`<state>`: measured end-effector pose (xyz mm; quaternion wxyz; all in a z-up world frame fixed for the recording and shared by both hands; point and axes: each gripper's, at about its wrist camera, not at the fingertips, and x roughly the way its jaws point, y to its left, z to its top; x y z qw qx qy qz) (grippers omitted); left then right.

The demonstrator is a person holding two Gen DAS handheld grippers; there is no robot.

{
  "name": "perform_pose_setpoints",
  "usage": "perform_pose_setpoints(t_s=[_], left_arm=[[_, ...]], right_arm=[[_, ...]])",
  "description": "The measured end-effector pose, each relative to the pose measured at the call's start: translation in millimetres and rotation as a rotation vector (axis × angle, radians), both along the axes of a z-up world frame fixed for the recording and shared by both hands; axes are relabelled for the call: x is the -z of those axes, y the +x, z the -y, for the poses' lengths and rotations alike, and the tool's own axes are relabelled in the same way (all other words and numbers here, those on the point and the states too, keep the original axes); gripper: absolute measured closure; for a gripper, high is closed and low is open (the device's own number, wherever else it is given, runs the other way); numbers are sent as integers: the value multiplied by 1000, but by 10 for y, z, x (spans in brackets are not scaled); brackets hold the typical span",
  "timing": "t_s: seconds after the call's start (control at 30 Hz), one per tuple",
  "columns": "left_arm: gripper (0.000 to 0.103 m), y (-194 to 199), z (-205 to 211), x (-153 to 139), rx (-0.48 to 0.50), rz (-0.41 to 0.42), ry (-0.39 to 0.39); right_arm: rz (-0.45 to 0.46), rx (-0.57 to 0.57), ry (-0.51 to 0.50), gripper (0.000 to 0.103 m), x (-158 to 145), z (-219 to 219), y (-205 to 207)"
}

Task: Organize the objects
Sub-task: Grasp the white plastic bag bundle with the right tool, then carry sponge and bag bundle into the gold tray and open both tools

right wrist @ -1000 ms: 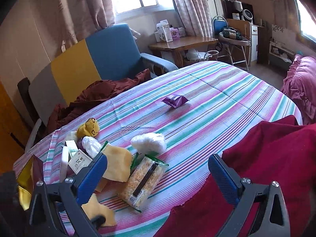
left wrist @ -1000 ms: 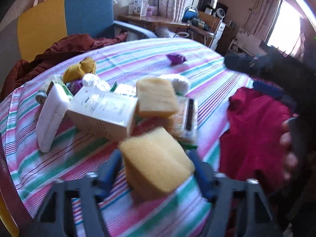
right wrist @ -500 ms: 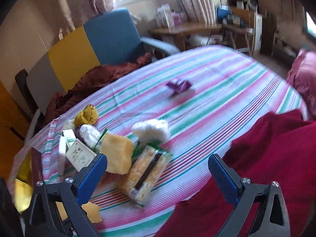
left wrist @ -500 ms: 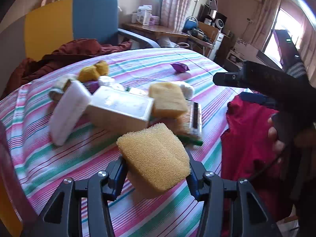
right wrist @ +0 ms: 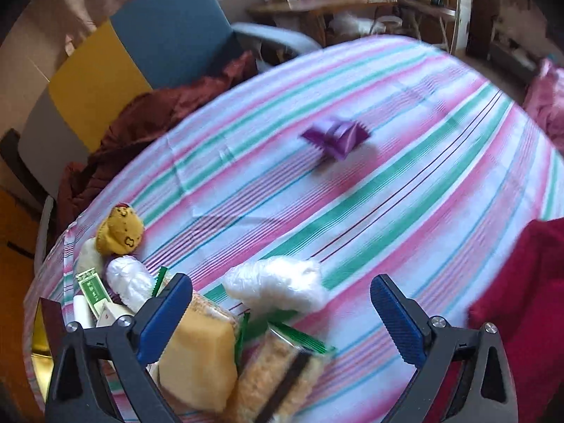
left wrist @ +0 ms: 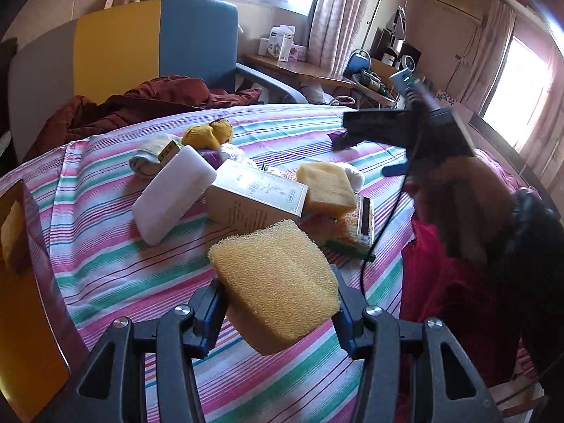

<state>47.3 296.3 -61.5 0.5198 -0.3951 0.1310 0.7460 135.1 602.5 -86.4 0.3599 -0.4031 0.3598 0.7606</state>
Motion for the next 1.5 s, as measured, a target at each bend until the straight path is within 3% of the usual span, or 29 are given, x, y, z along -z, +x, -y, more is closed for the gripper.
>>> perform_pose_setpoints(t_s=[0.07,0.17,0.2,0.4,0.63,0.9,1.23,1.5], left_arm=[[50,-5,12,2,-8,4,1],[50,-15,25,6,-16,8,2],[50,-21,31,5,-21,10,5],[50,-29,136,-68,-52,14,22],[50,-133,442,-220,-140,-9,45],[50,-342,990,-399,-278,-36,83],[50,-704,1823,-414,-492,-26,106],[50,-1177,2339,-366,-636,3,87]], right_arm=[[16,-5,-30,1,129,-26,-49],[36,-35,-77,25,293,-53,-88],[38,-34,-87,37,328,-65,-84],[22,-39,-25,43,242,-51,-44],[-74,-33,171,43,-199,86,70],[-171,-147,324,43,-657,431,-77],[-279,-530,383,43,-1161,1717,-648],[-286,-880,275,43,-937,2912,-1174]])
